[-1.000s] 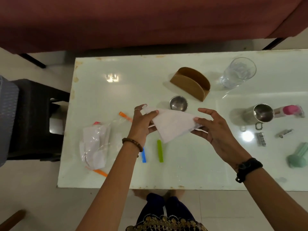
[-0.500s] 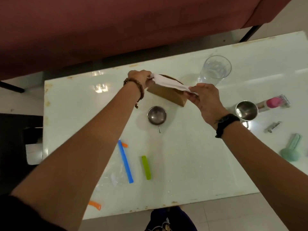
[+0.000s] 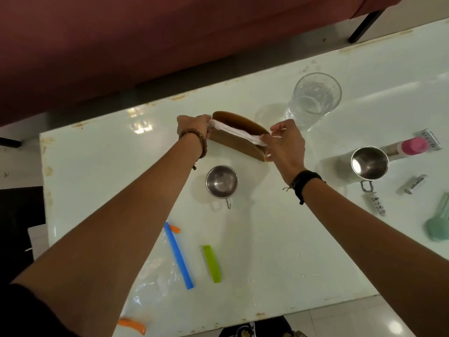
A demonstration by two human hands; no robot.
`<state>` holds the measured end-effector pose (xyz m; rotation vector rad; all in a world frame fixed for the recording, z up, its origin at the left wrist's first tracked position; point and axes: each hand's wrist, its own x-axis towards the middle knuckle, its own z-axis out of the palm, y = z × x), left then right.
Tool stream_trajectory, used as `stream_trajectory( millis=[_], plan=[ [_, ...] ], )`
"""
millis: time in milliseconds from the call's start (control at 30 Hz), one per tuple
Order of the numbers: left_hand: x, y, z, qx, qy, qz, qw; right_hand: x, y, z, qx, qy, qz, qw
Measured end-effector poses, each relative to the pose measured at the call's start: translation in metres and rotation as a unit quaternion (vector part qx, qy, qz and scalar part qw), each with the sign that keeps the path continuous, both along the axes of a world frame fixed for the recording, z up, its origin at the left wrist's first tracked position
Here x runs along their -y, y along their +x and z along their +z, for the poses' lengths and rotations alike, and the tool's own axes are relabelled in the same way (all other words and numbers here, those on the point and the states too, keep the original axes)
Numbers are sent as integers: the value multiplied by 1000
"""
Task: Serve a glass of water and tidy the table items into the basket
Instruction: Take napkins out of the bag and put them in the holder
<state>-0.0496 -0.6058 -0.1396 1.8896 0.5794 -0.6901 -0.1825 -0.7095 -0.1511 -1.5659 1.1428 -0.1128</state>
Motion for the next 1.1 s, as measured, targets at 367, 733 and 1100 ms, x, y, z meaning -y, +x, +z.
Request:
stream_trajectory(
  millis=[367,733,1100],
  plan=[
    [15,-34,19,-109,-142,101,979,7,-1,5,106,-35,155,982],
    [22,-38,30,-87,-211,30,973,-21,-16,6,165,120,142,968],
    [14,-49,32,-164,-240,-22,957,-10,-24,1,140,89,202,965]
  ],
)
